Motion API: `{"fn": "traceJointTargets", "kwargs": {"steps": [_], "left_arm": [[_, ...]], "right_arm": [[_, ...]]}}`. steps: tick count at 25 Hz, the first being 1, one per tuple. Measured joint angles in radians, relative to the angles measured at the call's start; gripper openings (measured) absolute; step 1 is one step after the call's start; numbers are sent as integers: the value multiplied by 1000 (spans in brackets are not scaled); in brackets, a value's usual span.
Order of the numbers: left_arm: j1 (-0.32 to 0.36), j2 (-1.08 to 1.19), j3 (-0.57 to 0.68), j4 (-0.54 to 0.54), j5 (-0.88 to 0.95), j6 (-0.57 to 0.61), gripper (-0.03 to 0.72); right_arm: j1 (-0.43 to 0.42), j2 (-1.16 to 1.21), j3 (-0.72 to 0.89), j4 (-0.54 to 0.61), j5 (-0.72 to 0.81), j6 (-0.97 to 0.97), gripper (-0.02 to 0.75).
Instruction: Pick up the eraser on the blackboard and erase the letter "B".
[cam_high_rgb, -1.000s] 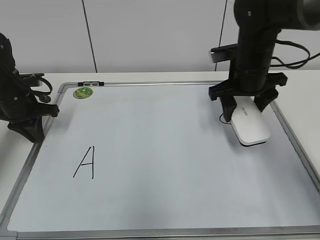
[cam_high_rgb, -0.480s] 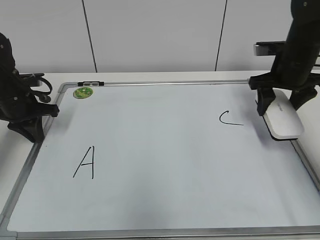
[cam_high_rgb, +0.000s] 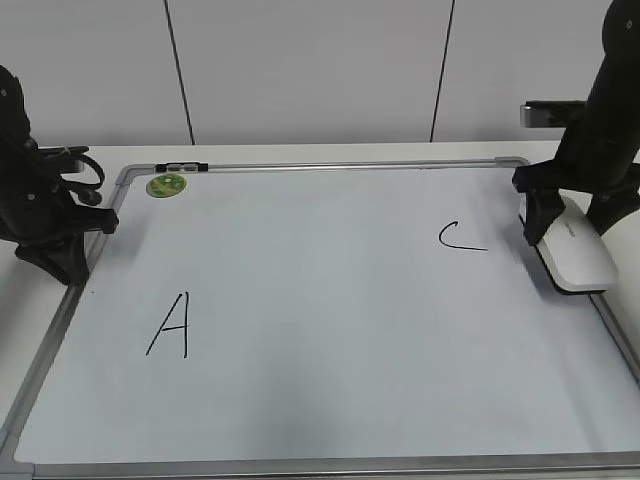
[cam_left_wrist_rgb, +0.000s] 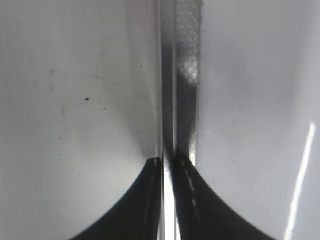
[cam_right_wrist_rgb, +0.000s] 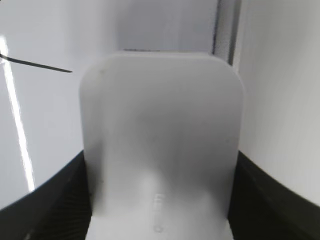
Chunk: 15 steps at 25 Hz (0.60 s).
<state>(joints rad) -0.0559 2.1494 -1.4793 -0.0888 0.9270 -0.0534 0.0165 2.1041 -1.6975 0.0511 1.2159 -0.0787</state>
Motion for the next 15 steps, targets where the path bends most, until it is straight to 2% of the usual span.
{"fn": "traceJointTargets", "kwargs": {"steps": [15], "left_arm": [[0,0,0,0,0,0,76]], "right_arm": [[0,88,0,1,-4,-3,519]]}}
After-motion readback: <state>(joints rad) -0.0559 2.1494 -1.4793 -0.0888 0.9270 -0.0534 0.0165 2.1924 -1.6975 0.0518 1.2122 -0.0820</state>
